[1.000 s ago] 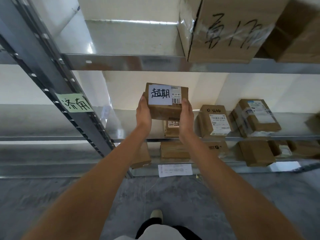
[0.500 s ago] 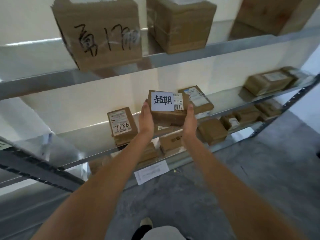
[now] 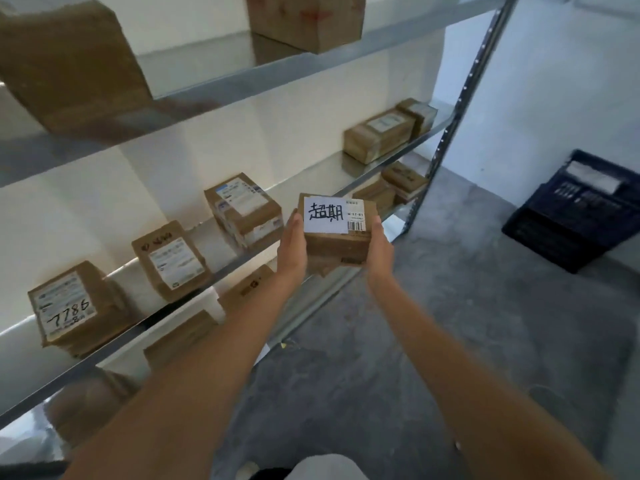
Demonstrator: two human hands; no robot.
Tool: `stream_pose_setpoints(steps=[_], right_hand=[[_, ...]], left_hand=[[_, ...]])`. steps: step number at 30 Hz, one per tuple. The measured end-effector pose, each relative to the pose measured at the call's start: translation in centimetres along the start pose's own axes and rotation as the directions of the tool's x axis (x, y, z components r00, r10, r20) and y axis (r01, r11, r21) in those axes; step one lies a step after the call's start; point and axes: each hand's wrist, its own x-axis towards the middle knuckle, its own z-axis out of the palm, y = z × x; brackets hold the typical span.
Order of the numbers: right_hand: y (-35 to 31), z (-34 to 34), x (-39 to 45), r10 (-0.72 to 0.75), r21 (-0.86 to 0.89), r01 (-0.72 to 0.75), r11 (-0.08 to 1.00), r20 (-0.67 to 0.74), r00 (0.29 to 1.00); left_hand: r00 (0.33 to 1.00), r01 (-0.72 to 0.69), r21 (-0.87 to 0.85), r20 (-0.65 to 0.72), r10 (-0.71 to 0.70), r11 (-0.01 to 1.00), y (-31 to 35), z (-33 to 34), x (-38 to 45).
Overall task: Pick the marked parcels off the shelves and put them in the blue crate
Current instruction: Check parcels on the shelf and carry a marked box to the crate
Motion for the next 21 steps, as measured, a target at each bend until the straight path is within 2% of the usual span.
stream_pose_setpoints(steps=[5, 11, 14, 21], right_hand=[[-0.1, -5.3, 2.3, 0.003, 0.037, 0.001, 0.999, -0.100, 0.995], [-0.4, -9.5, 5.1, -0.011, 0.027, 0.018, 0.999, -0.239, 0.971], [-0.7, -11.7, 6.8, -0.018, 0.049, 0.035, 0.998, -0.305, 0.952], [-1.7, -16.5, 8.9, -0.013, 0.130, 0.083, 0.988, -0.464, 0.886]], left_hand=[[0.993, 0.002, 0.023, 0.120, -0.005, 1.000, -0.3, 6.2, 0.2], [0.972, -0.006, 0.154, 0.234, -0.031, 0.988, -1.2, 11.8, 2.7], [0.946, -0.012, 0.234, 0.318, -0.064, 0.972, -1.8, 14.7, 4.0], [0.863, -0.054, 0.246, 0.498, -0.079, 0.968, -1.2, 22.1, 6.3]])
